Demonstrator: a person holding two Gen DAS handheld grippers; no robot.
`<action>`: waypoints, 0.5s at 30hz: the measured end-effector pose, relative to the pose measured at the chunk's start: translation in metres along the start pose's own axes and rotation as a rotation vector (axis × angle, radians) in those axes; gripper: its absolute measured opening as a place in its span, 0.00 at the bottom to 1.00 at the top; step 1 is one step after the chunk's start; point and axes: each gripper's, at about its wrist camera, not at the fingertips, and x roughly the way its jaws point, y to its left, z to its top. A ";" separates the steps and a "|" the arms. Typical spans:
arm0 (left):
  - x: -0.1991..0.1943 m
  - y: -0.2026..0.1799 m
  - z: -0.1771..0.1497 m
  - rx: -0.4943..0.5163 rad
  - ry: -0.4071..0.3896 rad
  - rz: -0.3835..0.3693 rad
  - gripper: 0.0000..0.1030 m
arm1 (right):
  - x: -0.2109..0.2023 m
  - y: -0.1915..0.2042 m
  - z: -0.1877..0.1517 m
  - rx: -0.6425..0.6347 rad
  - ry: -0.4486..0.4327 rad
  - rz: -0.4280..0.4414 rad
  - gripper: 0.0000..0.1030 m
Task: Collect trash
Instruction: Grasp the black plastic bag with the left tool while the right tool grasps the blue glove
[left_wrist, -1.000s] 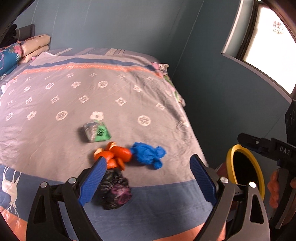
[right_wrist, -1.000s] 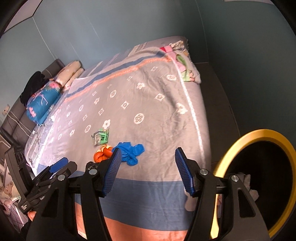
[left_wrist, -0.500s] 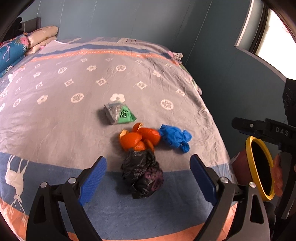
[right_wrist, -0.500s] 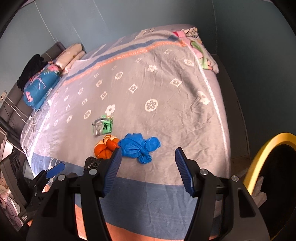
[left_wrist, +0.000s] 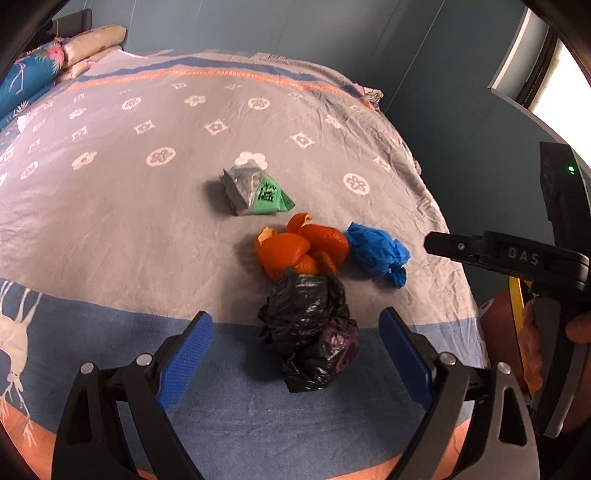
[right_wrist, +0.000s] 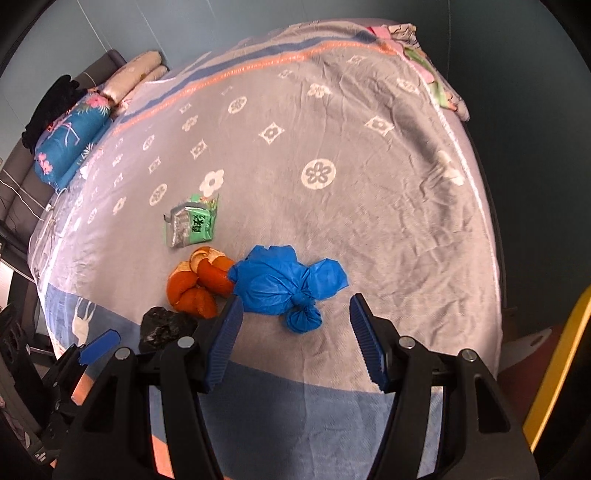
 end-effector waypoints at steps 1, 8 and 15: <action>0.002 0.001 0.000 -0.005 0.006 -0.001 0.85 | 0.003 0.001 0.000 0.001 0.006 -0.001 0.56; 0.016 -0.002 -0.001 -0.002 0.029 0.001 0.85 | 0.034 0.004 0.007 -0.007 0.049 -0.010 0.56; 0.026 -0.001 -0.001 0.002 0.047 0.003 0.85 | 0.059 0.006 0.013 -0.015 0.090 -0.001 0.56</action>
